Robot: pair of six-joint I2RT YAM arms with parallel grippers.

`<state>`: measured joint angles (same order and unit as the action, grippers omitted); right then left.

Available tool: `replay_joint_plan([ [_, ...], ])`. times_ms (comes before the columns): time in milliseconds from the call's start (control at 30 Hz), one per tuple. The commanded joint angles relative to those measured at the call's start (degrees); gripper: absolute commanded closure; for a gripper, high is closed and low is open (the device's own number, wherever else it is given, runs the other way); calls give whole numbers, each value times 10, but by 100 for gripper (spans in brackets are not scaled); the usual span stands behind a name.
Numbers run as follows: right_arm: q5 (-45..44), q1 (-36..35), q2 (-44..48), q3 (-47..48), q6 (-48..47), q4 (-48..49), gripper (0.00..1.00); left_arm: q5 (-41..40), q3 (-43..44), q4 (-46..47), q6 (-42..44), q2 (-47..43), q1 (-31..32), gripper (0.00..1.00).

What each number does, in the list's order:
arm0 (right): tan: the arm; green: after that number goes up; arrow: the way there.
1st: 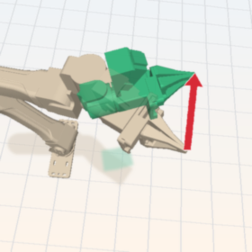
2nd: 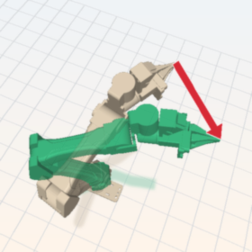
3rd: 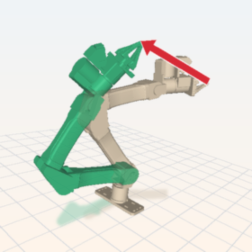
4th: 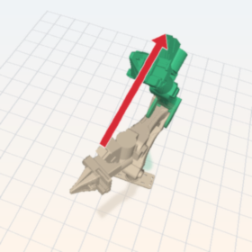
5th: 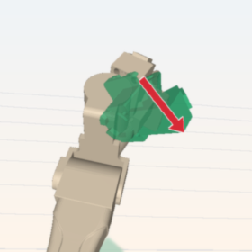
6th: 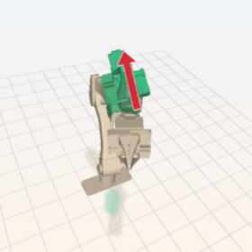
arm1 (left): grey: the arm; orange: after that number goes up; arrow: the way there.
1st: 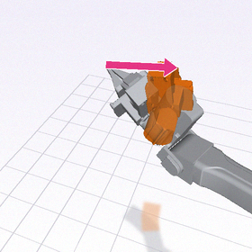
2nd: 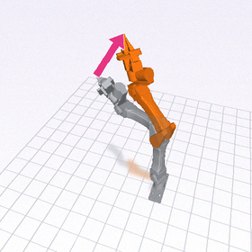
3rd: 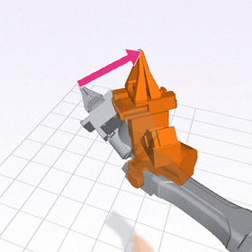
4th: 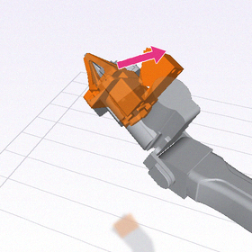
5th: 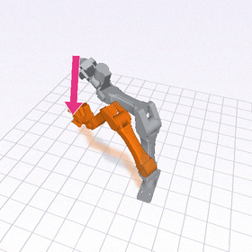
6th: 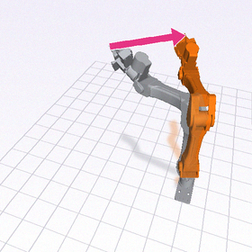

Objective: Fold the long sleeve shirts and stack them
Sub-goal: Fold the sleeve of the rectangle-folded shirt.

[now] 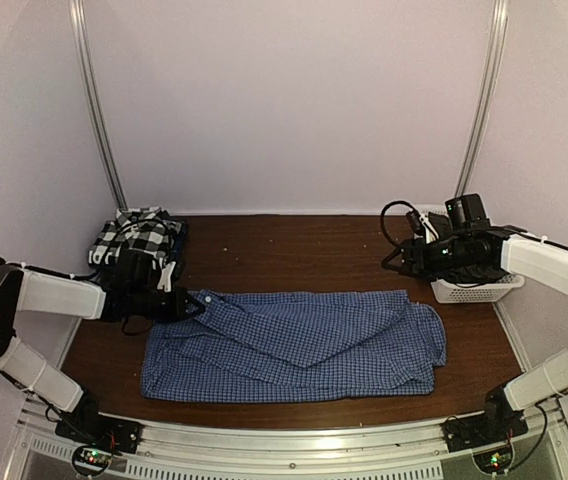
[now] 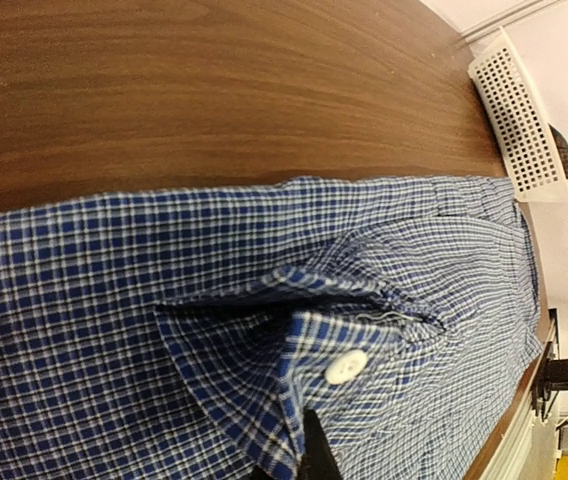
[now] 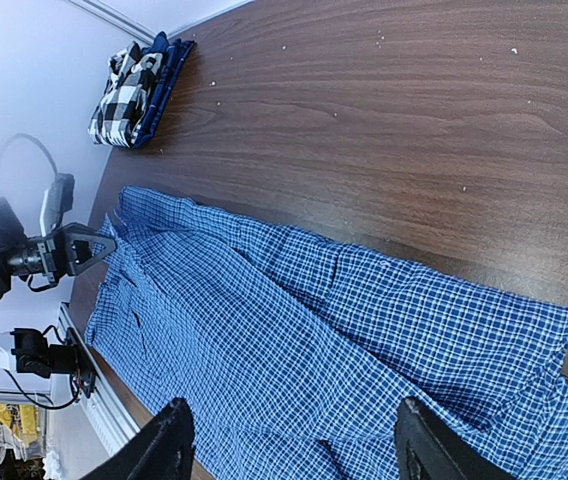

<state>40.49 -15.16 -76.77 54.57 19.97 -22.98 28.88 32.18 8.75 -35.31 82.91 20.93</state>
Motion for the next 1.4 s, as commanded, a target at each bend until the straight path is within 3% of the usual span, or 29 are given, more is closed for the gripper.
replay_joint_plan([
  [0, 3, -7, -2, -12, 6, 18, 30, -39, -12, -19, 15, 7, -4, 99],
  [233, -1, -8, 2, -20, 5, 18, 30, -54, -14, -4, 16, 50, -4, 88],
  [633, -58, -24, -11, -35, -1, 17, 30, -118, -8, -60, 23, 1, -4, 75],
  [833, -63, -38, -28, -41, 2, 32, 30, -55, -11, -30, 24, -47, -4, 59],
  [1067, -64, -66, -54, -47, 19, 67, 30, -4, -15, 45, 20, -100, 7, 53],
  [1367, -84, -122, -104, -61, 43, 115, 30, 9, 40, 103, 16, 9, 64, 53],
])
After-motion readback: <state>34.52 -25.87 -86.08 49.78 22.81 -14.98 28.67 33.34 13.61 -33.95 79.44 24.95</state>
